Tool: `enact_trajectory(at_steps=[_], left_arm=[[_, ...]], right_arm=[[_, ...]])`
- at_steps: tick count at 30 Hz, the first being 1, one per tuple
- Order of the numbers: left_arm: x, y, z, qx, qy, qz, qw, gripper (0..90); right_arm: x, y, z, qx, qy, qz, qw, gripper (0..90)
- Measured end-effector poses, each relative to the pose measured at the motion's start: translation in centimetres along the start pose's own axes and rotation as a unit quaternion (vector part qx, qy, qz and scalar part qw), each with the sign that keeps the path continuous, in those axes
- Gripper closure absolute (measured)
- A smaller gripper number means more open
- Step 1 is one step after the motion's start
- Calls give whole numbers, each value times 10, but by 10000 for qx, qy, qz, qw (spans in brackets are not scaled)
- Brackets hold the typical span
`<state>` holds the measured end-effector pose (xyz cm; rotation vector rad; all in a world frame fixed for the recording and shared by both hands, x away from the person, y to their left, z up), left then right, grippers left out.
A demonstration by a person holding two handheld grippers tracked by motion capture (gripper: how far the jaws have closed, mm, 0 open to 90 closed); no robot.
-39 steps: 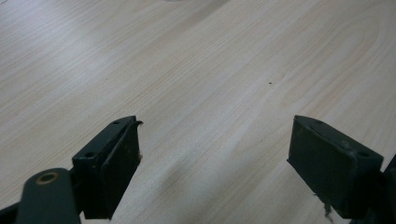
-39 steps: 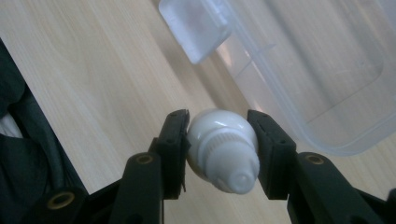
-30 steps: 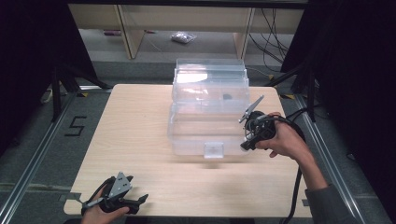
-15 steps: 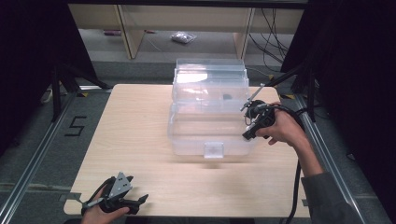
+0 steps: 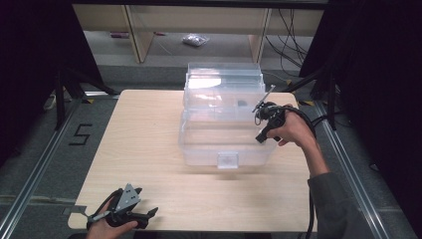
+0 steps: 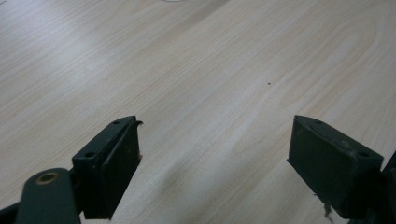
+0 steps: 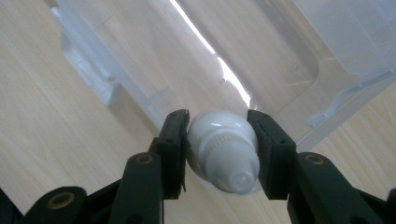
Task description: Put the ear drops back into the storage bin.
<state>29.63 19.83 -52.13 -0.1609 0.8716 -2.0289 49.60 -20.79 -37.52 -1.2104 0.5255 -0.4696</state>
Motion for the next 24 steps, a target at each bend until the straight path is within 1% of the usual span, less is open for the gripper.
enact_trajectory(at_steps=[3, 4, 5, 6, 7, 8, 10, 11, 13, 14, 15, 16, 17, 18, 19, 20, 21, 24], left_arm=[[0, 0, 0, -13, 4, -3, 10000, 161], [0, -1, 0, -67, 21, -3, 10000, 161], [0, -1, 0, -67, 21, -3, 10000, 160], [0, -1, 0, -65, 25, -4, 10000, 161], [0, -1, 0, -65, 25, -4, 10000, 161], [0, 0, 0, -1, -1, -1, 10000, 161], [0, 0, 0, -2, 0, -5, 10000, 161], [1, 1, 0, 13, -52, -12, 10000, 161], [1, 0, 0, 13, -51, -9, 10000, 161], [0, 0, 0, -17, 11, -6, 10000, 161], [0, -1, 0, -69, 24, -11, 10000, 161], [-1, -1, 0, -55, 77, -48, 9999, 161], [0, 0, 0, -18, 7, -9, 10000, 161], [0, 0, 0, -3, 6, 4, 10000, 160], [0, -1, 0, -70, 28, 0, 10000, 161], [0, 0, 0, -1, 4, -2, 10000, 161], [0, 0, 0, -20, 14, -6, 10000, 161], [1, 0, 0, 12, -23, -29, 10000, 161]], right_arm=[[6, 7, 3, -37, 43, -6, 10000, 602], [10, 11, 4, -86, 73, 7, 9999, 602], [10, 11, 4, -86, 73, 7, 9999, 602], [12, 16, 5, -118, 146, 23, 9998, 602], [12, 16, 5, -118, 146, 23, 9998, 602], [14, 18, 6, -126, 137, 19, 9998, 602], [17, 23, 7, -161, 131, 40, 9998, 602], [18, 26, 8, -193, 188, 39, 9996, 602], [19, 28, 9, -213, 160, 43, 9996, 601], [20, 29, 9, -200, 169, 45, 9996, 602], [20, 31, 10, -232, 229, 47, 9995, 602], [22, 34, 11, -258, 237, 59, 9994, 602], [22, 34, 11, -258, 237, 59, 9994, 602], [23, 35, 11, -261, 243, 66, 9993, 601], [24, 36, 11, -283, 300, 67, 9991, 602], [25, 38, 11, -281, 268, 58, 9992, 601], [26, 40, 12, -275, 313, 60, 9991, 602], [28, 42, 11, -254, 300, 77, 9992, 602]])
Point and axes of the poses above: each handheld gripper's, and its own axes: y roughly forward along the jaws, z roughly out of its top, x roughly to its right, the point moved 3 cm from there along y, roughly forward along the jaws, and after that the axes turned 10 degrees about z, right-handed, at the moved point
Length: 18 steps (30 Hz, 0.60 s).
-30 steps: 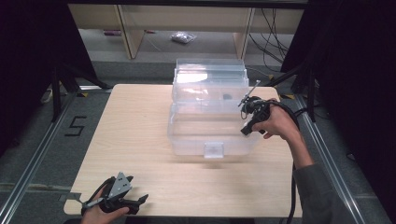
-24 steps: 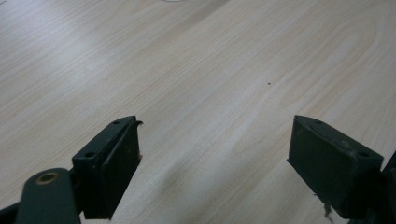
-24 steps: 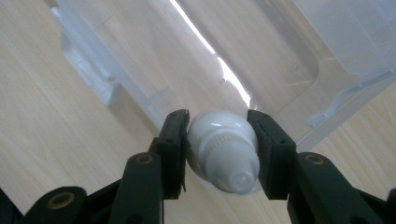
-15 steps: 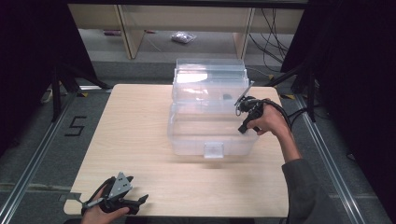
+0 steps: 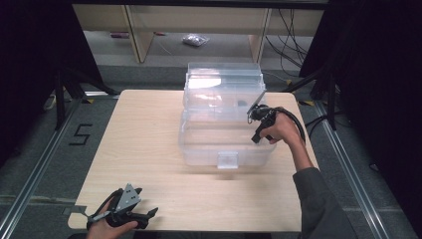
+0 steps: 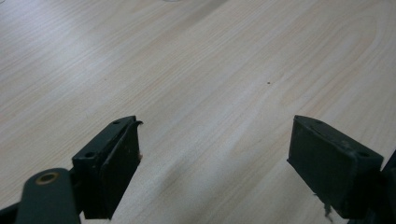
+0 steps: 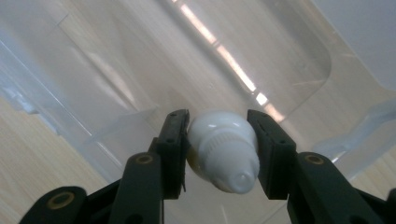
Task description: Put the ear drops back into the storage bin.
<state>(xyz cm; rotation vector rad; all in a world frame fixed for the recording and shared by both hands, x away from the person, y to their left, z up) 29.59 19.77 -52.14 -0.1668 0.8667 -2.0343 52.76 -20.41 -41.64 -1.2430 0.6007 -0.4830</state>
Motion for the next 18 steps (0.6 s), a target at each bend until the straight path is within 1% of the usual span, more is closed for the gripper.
enact_trajectory(at_steps=[1, 2, 3, 4, 5, 6, 7, 8, 9, 11, 14, 15, 16, 18], left_arm=[[-1, -1, 0, -84, 127, -26, 9999, 161], [-1, 0, 0, -53, 76, 4, 10000, 161], [0, -1, 0, -33, 39, -14, 10000, 161], [-1, -1, 0, -76, 118, -24, 9999, 160], [-1, -1, 0, -61, 87, -22, 9999, 161], [-1, 1, 0, -27, 46, 31, 10000, 161], [-1, 1, 0, -27, 46, 31, 10000, 161], [-1, 0, 0, -41, 53, 7, 10000, 161], [0, 1, 0, -33, 3, -8, 10000, 161], [0, 1, 0, -21, -2, 19, 10000, 161], [0, 1, 0, -20, -8, 19, 10000, 161], [-1, 1, 0, -53, 56, -12, 10000, 161], [-1, 1, 0, -72, 55, 66, 9999, 161], [-1, 1, 0, -39, 43, 72, 10000, 161]], right_arm=[[0, 2, 0, 4, 54, 14, 10000, 602], [1, 4, -1, -15, 37, 41, 10000, 602], [2, 6, -2, -48, 78, 29, 10000, 602], [4, 9, -2, -16, 34, 38, 10000, 602], [4, 10, -3, -62, 89, 31, 9999, 602], [6, 12, -4, -14, 27, 70, 10000, 602], [5, 13, -4, -7, 84, 94, 9999, 602], [5, 13, -4, -7, 84, 94, 9999, 602], [6, 15, -4, 22, 87, 91, 9999, 601], [6, 16, -5, -18, 73, 55, 10000, 601], [7, 19, -5, -20, 159, 70, 9998, 601], [7, 20, -5, -24, 182, 82, 9998, 601], [9, 22, -5, -41, 166, 86, 9998, 601], [9, 23, -5, -35, 153, 99, 9998, 601]])
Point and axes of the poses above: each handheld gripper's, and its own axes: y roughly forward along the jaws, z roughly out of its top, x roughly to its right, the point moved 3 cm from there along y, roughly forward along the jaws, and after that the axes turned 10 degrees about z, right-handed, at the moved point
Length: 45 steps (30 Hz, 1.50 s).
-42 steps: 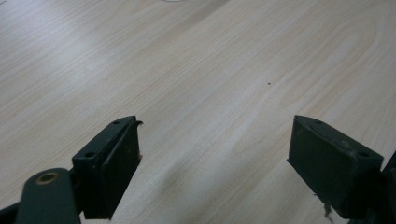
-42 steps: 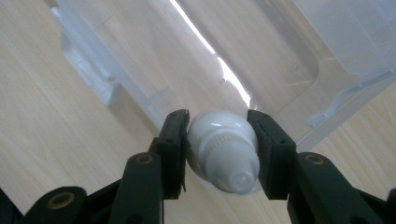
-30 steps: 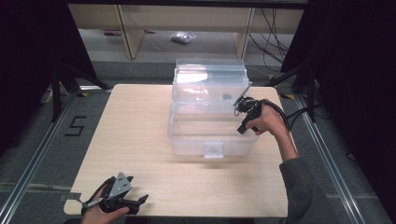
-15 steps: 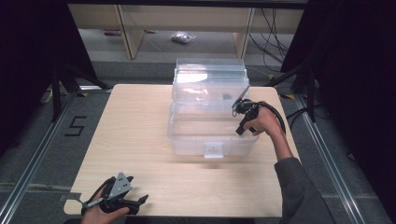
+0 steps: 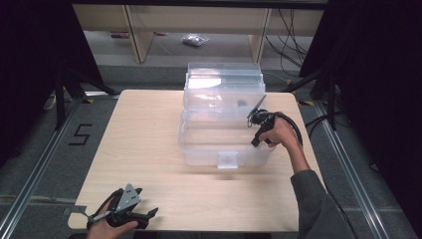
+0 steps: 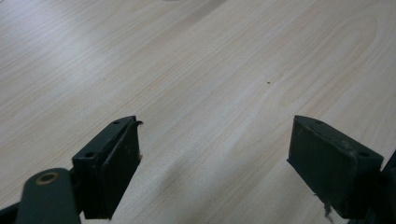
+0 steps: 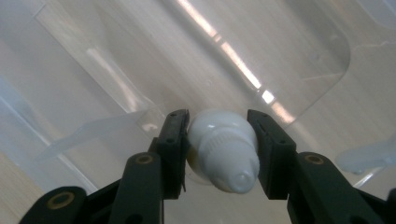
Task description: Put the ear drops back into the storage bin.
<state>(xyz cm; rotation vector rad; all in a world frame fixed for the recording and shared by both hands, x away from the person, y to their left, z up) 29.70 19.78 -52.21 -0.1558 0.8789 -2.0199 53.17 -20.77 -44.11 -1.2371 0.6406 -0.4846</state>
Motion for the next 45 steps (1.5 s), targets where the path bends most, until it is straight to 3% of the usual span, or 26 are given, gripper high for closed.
enact_trajectory(at_steps=[2, 3, 4, 8, 14, 17, 18, 19, 22, 23, 24, 25, 27, 29, 31, 34, 36, 37, 39, 42, 43, 44, 45], left_arm=[[1, 0, 0, 4, -42, -97, 9999, 161], [1, 0, 0, 20, -51, -97, 9999, 161], [0, 0, 0, -11, 4, -56, 10000, 161], [0, -1, 0, -40, 10, -32, 10000, 161], [0, -1, 0, 21, -15, -64, 10000, 161], [0, 0, 0, 3, -2, -61, 10000, 161], [0, -1, 0, 2, -5, -64, 10000, 161], [1, -1, 0, 41, -68, -72, 9999, 161], [1, -1, 0, 35, -62, -71, 9999, 161], [0, -1, 0, 2, 3, -67, 10000, 161], [0, -1, 0, 7, -3, -67, 10000, 161], [0, -1, 0, 5, -2, -69, 10000, 161], [0, -1, 0, 4, 1, -66, 10000, 161], [0, -1, 0, 9, -8, -65, 10000, 161], [1, 0, 0, -6, -40, -95, 9999, 161], [1, 0, 0, 16, -48, -84, 10000, 161], [0, 0, 0, -21, 18, -64, 10000, 161], [1, 0, 0, 15, -44, -56, 10000, 161], [1, 0, 0, 12, -35, -75, 10000, 161], [1, 0, 0, 21, -40, -73, 10000, 161], [1, 0, 0, 11, -23, -65, 10000, 161], [1, 0, 0, 11, -23, -65, 10000, 161], [1, 0, 0, 15, -34, -64, 10000, 161]], right_arm=[[1, 2, 0, -9, -4, -15, 10000, 601], [0, 2, 1, -32, 75, -12, 10000, 601], [2, 4, 2, -27, -25, -37, 10000, 601], [1, 6, 2, -90, 77, -20, 9999, 601], [4, 10, 3, -178, 37, -47, 9998, 601], [2, 11, 3, -241, 244, -72, 9994, 601], [3, 12, 4, -214, 123, -73, 9997, 601], [1, 13, 4, -294, 245, -64, 9992, 601], [2, 15, 4, -287, 271, -99, 9992, 601], [3, 16, 4, -276, 210, -60, 9994, 601], [7, 17, 4, -252, -47, -89, 9996, 601], [5, 20, 3, -303, 230, -51, 9993, 601], [4, 21, 2, -332, 355, -32, 9988, 601], [3, 22, 2, -368, 399, -44, 9985, 601], [5, 23, 2, -334, 288, -43, 9990, 601], [4, 23, 2, -369, 391, -29, 9986, 600], [5, 24, 2, -368, 333, -59, 9987, 600], [6, 25, 1, -380, 296, -80, 9988, 600], [3, 24, 1, -370, 465, -39, 9982, 599], [5, 25, 1, -328, 351, -42, 9988, 582], [8, 24, 2, -187, -77, 3, 9998, 574], [8, 24, 2, -187, -77, 3, 9998, 574], [2, 21, 2, -254, 289, -2, 9993, 563]])
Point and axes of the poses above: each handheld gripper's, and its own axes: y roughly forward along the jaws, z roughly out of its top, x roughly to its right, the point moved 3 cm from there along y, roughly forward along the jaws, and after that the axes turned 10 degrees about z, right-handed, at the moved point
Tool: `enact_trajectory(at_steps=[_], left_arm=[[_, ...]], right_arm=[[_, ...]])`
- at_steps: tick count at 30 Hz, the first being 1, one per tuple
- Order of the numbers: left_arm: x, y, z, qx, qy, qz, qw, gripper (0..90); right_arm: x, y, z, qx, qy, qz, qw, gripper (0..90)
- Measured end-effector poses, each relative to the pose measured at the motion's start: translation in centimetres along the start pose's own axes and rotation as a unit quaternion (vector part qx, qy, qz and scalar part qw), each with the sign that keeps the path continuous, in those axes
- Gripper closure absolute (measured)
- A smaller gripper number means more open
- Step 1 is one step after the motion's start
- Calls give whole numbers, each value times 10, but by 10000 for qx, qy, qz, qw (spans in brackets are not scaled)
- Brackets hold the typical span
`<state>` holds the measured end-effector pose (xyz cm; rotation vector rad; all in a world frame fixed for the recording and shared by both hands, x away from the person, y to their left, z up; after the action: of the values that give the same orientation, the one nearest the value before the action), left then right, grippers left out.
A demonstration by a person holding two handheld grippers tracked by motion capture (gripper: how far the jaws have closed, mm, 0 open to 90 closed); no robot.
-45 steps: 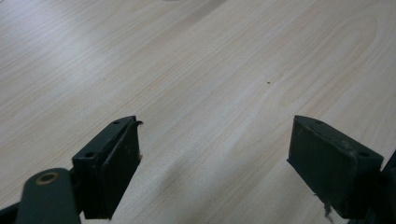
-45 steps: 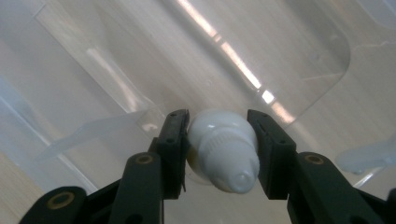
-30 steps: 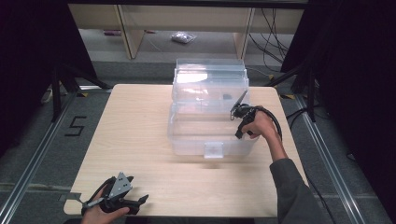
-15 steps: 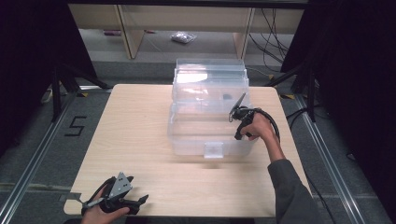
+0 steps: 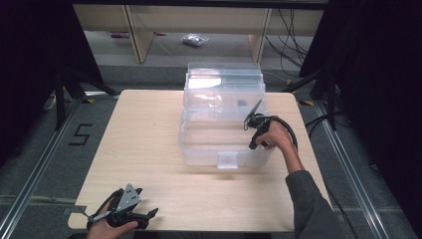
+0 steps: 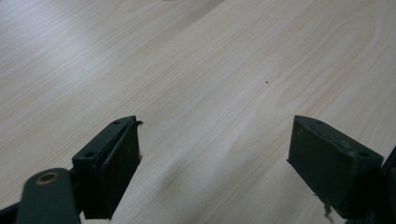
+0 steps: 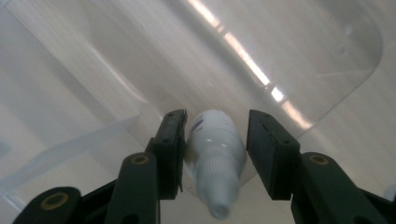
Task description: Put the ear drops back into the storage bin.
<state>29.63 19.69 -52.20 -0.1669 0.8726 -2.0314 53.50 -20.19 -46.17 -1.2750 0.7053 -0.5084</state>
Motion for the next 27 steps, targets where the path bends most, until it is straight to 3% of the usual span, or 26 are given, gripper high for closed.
enact_trajectory(at_steps=[1, 8, 9, 17, 25, 27], left_arm=[[0, 0, 0, 5, -4, -13, 10000, 161], [0, 0, 0, -17, 46, -4, 10000, 161], [0, 0, 0, -16, 42, -3, 10000, 161], [0, 0, 0, -20, 43, 1, 10000, 161], [0, 0, 0, -14, 32, -8, 10000, 161], [0, 0, 0, -15, 30, -8, 10000, 161]], right_arm=[[0, -1, 1, 92, -121, -1, 9999, 557], [-6, -12, 2, 271, -70, -78, 9996, 490], [-5, -15, 3, 414, -235, -83, 9988, 466], [-9, -28, 3, 737, -166, -114, 9971, 362], [-14, -33, 4, 890, -241, -106, 9957, 337], [-16, -34, 4, 854, -104, -81, 9963, 331]])
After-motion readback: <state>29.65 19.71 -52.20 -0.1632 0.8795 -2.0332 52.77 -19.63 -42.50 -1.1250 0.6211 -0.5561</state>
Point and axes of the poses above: each handheld gripper's, and its own axes: y roughly forward along the jaws, z roughly out of its top, x roughly to its right, the point moved 3 cm from there along y, roughly forward along the jaws, and after that the axes turned 10 degrees about z, right-handed, at the moved point
